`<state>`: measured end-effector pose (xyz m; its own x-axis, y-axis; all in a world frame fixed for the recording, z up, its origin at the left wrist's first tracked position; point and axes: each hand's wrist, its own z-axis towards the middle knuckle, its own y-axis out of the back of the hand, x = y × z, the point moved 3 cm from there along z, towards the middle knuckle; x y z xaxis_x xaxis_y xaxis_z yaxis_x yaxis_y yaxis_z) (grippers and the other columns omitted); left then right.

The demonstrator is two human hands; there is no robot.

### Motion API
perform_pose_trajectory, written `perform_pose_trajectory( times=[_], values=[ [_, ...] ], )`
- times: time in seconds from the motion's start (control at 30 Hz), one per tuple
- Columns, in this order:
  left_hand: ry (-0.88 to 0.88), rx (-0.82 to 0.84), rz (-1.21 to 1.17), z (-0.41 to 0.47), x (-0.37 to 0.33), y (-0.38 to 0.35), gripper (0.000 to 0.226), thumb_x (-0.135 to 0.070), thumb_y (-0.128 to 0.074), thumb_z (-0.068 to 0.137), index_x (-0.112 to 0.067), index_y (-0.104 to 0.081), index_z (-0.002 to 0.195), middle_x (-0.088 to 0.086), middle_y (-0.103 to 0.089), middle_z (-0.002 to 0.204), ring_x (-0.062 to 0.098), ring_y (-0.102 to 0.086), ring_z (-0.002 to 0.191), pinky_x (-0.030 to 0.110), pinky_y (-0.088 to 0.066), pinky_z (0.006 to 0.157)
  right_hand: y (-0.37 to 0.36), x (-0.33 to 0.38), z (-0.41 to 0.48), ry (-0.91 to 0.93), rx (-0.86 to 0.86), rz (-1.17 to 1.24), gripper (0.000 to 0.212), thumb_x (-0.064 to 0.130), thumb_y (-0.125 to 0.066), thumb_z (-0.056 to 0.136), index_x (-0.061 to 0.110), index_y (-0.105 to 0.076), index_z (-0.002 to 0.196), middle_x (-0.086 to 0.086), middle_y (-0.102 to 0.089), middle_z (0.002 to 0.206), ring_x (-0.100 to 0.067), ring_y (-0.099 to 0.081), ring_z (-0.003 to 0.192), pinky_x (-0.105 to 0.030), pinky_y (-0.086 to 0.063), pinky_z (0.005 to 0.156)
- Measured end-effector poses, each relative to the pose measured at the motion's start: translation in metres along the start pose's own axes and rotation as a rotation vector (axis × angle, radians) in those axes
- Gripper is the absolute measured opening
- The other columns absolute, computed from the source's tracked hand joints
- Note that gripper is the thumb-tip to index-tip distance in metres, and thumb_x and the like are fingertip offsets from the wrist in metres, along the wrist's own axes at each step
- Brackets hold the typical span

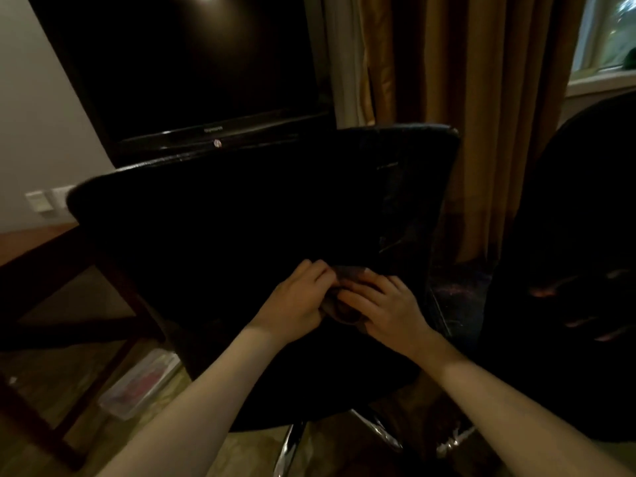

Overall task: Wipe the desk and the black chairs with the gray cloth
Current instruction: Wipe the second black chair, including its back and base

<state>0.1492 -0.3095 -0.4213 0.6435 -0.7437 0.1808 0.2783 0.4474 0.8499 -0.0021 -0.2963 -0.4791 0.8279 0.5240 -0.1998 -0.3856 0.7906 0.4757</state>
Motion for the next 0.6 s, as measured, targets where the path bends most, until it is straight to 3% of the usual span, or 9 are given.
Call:
perform_pose_trajectory(
  times=[0.1, 0.2, 0.37, 0.5, 0.6],
  values=[
    [-0.058, -0.189, -0.003, 0.026, -0.004, 0.044, 0.031, 0.001, -0.075, 0.062, -0.008, -0.063, 0.089, 0.007, -0.061, 0.095, 0.019, -0.045, 0.089, 0.027, -0.048, 0.071, 0.036, -0.012, 0.033, 0.016, -0.188, -0.058, 0.034, 0.015, -0.049, 0.086, 0.024, -0.052, 0.119, 0.000, -0.068, 0.114, -0.028, -0.060, 0.105, -0.035, -0.047, 0.076],
    [-0.070, -0.272, -0.029, 0.045, -0.008, 0.083, 0.024, -0.001, -0.070, 0.068, -0.004, -0.063, 0.091, 0.012, -0.060, 0.095, 0.026, -0.052, 0.084, 0.032, -0.048, 0.072, 0.067, -0.019, 0.066, 0.094, -0.259, -0.171, 0.038, 0.013, -0.057, 0.084, 0.024, -0.052, 0.120, -0.001, -0.068, 0.115, -0.030, -0.065, 0.100, -0.038, -0.045, 0.080],
    [-0.127, -0.393, 0.047, 0.054, -0.005, 0.109, 0.027, -0.014, -0.054, 0.075, -0.002, -0.064, 0.097, 0.013, -0.061, 0.102, 0.021, -0.045, 0.092, 0.030, -0.042, 0.081, 0.072, -0.026, 0.092, 0.082, -0.345, -0.249, 0.032, 0.020, -0.056, 0.090, 0.022, -0.050, 0.121, -0.004, -0.066, 0.119, -0.029, -0.063, 0.104, -0.039, -0.044, 0.085],
    [-0.196, -0.324, 0.098, 0.042, 0.008, 0.070, 0.030, -0.005, -0.055, 0.070, -0.005, -0.061, 0.100, 0.014, -0.065, 0.103, 0.021, -0.047, 0.099, 0.027, -0.044, 0.081, 0.025, -0.024, 0.062, 0.057, -0.303, -0.237, 0.027, 0.018, -0.033, 0.099, 0.025, -0.050, 0.120, -0.005, -0.066, 0.120, -0.028, -0.061, 0.107, -0.041, -0.046, 0.087],
    [-0.198, -0.196, 0.194, 0.024, 0.024, 0.031, 0.040, -0.002, -0.067, 0.063, -0.007, -0.062, 0.102, 0.010, -0.066, 0.105, 0.019, -0.047, 0.102, 0.030, -0.038, 0.090, -0.008, -0.013, 0.032, 0.011, -0.224, -0.189, 0.029, 0.017, -0.033, 0.099, 0.027, -0.051, 0.119, -0.004, -0.067, 0.118, -0.026, -0.060, 0.108, -0.040, -0.047, 0.086]
  ],
)
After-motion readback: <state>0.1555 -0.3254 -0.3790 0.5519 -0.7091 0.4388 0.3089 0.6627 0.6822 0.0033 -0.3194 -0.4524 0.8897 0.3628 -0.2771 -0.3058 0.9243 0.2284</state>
